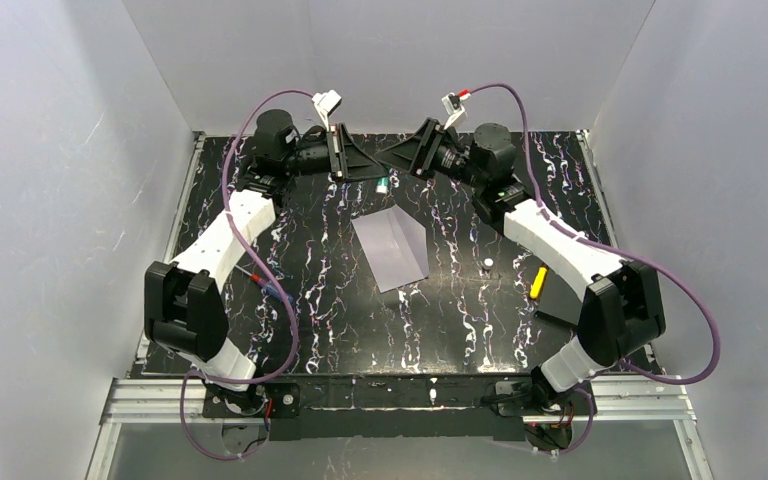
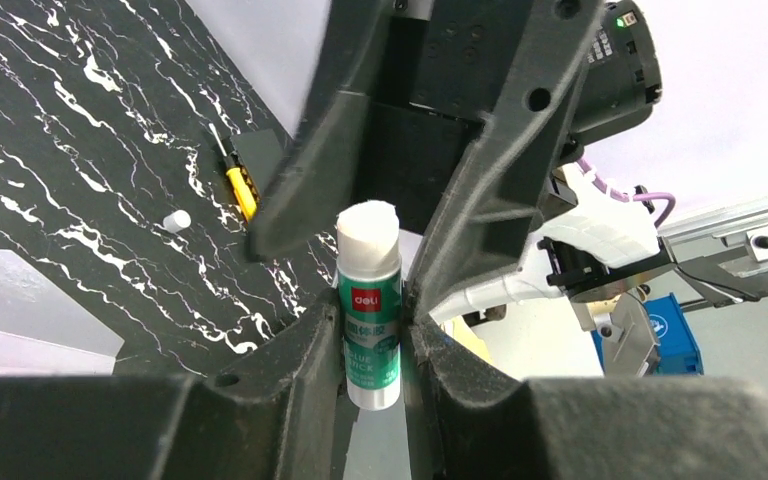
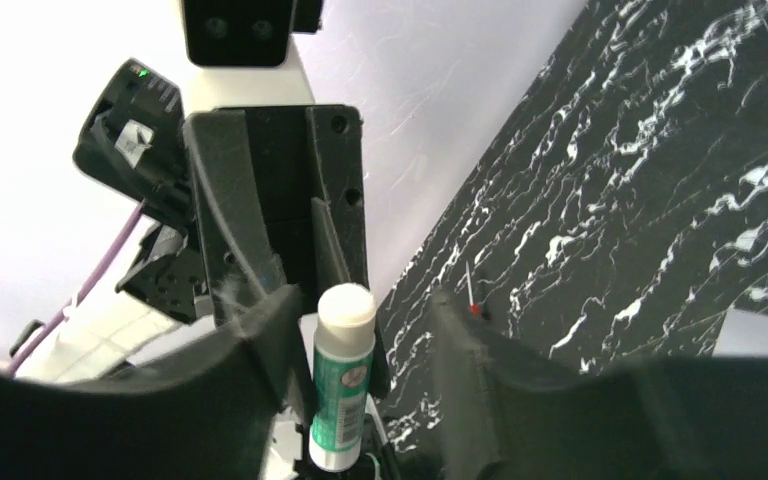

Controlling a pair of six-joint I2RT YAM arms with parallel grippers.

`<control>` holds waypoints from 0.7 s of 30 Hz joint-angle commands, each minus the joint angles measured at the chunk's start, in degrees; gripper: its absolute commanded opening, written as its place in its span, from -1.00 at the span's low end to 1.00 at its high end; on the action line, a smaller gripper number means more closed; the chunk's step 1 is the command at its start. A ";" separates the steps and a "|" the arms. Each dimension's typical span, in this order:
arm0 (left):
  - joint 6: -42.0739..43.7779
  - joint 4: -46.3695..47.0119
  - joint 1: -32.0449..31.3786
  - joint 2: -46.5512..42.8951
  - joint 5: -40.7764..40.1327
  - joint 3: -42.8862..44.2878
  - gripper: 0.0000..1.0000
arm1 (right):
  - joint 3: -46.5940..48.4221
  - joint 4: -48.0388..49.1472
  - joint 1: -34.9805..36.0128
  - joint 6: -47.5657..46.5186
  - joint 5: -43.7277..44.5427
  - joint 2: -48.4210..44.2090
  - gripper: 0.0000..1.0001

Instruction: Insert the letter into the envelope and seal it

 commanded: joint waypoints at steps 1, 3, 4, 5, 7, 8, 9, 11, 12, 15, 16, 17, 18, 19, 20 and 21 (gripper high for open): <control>-0.78 0.28 -1.54 0.10 -0.63 0.58 -1.00 | 1.92 -3.96 3.16 -5.77 4.01 -2.61 0.40; -0.90 0.28 -1.22 0.08 -2.36 -0.65 -1.00 | 0.12 -4.17 3.18 -6.48 6.28 -3.83 0.62; -1.11 0.27 -0.95 -0.03 -3.22 -1.37 -1.00 | -0.89 -3.31 3.18 -6.57 6.76 -4.54 0.65; -1.47 0.28 -0.72 -0.12 -4.25 -1.97 -1.00 | -1.87 -2.99 3.18 -6.98 7.51 -5.27 0.67; -2.76 0.24 -0.27 -0.41 -6.90 -3.26 -1.00 | -3.99 -2.81 3.46 -9.03 9.62 -7.55 0.68; -3.20 0.28 -0.25 -0.60 -7.97 -3.58 -1.00 | -4.79 -3.86 3.64 -10.47 10.77 -8.37 0.68; -3.54 0.28 -0.20 -0.82 -9.28 -3.81 -1.00 | -5.29 -5.36 3.89 -11.88 11.37 -9.04 0.68; -3.61 0.28 -0.24 -1.39 -11.54 -4.12 -1.00 | -5.73 -7.89 4.76 -14.41 12.85 -10.27 0.67; -3.08 0.28 -0.20 -1.62 -11.96 -4.02 -1.00 | -5.98 -9.00 5.62 -15.72 14.09 -10.93 0.67; -0.72 0.28 -0.20 -2.74 -13.06 -4.15 -1.00 | -6.14 -12.63 7.79 -19.09 16.66 -12.06 0.67; -0.15 0.28 -0.16 -3.21 -13.52 -4.30 -1.00 | -6.15 -13.55 8.41 -19.76 17.16 -12.27 0.66; 0.34 0.27 -0.19 -3.50 -13.73 -4.31 -1.00 | -6.22 -14.32 9.11 -20.15 17.75 -12.41 0.66; 0.40 0.28 -0.19 -3.75 -13.91 -4.23 -1.00 | -6.38 -14.69 9.68 -20.36 18.21 -12.54 0.65; 0.38 0.28 -0.26 -3.97 -14.07 -4.30 -1.00 | -6.50 -15.04 10.17 -20.48 18.59 -12.45 0.63; 0.40 0.28 -0.26 -4.05 -14.14 -4.24 -1.00 | -6.43 -15.39 10.54 -20.50 18.96 -12.27 0.60; 0.29 0.27 -0.25 -4.19 -14.09 -4.18 -1.00 | -6.30 -15.49 10.78 -20.49 19.28 -12.09 0.53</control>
